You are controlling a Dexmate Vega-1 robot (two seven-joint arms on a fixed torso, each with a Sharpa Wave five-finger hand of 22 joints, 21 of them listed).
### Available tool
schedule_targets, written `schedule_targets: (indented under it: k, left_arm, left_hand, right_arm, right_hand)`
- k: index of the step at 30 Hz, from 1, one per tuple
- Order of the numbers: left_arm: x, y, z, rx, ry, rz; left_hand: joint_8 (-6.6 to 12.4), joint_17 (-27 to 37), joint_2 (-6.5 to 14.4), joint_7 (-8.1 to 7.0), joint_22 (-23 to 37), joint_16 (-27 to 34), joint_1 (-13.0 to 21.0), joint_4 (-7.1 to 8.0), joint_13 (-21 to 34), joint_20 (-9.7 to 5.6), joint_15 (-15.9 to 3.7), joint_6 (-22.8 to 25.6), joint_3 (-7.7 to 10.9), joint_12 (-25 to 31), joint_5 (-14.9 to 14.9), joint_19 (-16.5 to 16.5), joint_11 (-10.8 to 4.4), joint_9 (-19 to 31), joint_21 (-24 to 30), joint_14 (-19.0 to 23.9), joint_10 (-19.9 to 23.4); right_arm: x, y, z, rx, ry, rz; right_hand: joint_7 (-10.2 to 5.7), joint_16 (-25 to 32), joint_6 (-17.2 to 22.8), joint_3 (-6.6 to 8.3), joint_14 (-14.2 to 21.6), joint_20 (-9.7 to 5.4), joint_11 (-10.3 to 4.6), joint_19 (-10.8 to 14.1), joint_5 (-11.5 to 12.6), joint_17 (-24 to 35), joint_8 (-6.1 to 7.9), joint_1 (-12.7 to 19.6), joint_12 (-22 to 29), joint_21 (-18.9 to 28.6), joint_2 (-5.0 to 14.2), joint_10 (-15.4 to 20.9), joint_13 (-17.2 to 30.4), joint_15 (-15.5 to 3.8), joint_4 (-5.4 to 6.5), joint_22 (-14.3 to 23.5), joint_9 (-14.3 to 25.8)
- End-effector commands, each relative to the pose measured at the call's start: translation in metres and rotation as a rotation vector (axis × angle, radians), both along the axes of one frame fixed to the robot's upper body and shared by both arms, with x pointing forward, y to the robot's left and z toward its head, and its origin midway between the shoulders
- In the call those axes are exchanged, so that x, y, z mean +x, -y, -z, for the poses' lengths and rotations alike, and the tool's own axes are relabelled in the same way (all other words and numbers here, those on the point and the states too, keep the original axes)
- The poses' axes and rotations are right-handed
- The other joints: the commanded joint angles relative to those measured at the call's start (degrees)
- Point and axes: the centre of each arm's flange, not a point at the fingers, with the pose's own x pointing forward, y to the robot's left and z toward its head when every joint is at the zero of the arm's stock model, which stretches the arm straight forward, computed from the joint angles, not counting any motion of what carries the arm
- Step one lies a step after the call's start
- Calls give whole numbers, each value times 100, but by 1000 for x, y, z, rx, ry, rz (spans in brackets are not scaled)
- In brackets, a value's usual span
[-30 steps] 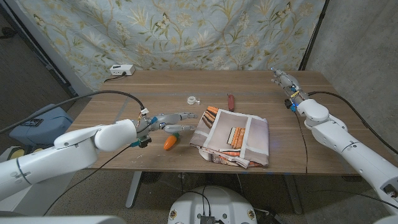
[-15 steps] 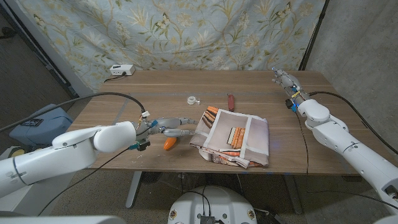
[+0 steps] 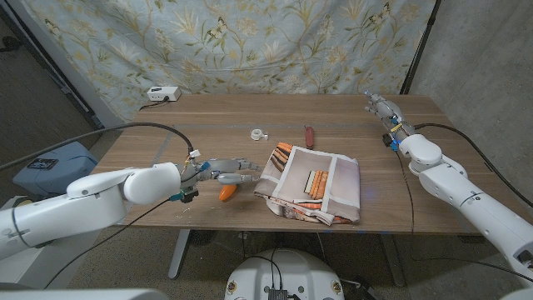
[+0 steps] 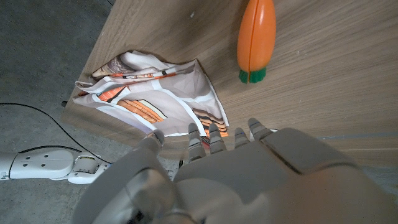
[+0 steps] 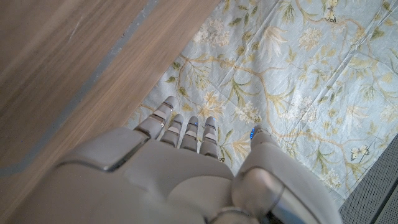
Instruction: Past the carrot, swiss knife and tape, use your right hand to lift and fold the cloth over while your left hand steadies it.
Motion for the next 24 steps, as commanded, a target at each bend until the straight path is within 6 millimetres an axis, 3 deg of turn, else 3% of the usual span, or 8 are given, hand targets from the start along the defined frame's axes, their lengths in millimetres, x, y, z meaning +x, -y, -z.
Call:
schedule_targets:
  k: [1,15,24]
  left_arm:
    - [5,-6,7,67,-53,-60]
    - [9,-4,11,103,-85,-65]
    - [12,-3,13,120,-97,-70]
  left_hand:
    - [-7,16,17,-1,19,10,-99,73,20,3,39,50,18,9,16,-106,-7,18,-6,-179,25]
    - [-71,35,75,-4,28,32,-394,305,20,0,51,-17,46,-58,13,-554,-2,26,-16,-290,-48]
    - [-97,44,93,-13,33,44,-550,377,21,-10,49,-90,56,-85,11,-728,-4,31,-6,-328,-95]
  right_arm:
    - [-5,0,5,-8,0,-3]
    - [-11,-9,13,-15,7,-22]
    - [-14,-13,18,-22,13,-37]
  right_hand:
    - [10,36,4,22,-73,-56,20,-32,-2,14,11,-44,7,-16,7,-29,-5,9,-33,6,0]
    - [-2,35,-4,20,-111,-39,21,-62,-2,8,9,-66,-1,-40,8,-69,-5,36,-39,7,-1]
    - [0,38,-13,20,-129,-36,28,-74,-2,5,7,-78,1,-51,12,-78,-6,41,-44,7,-1]
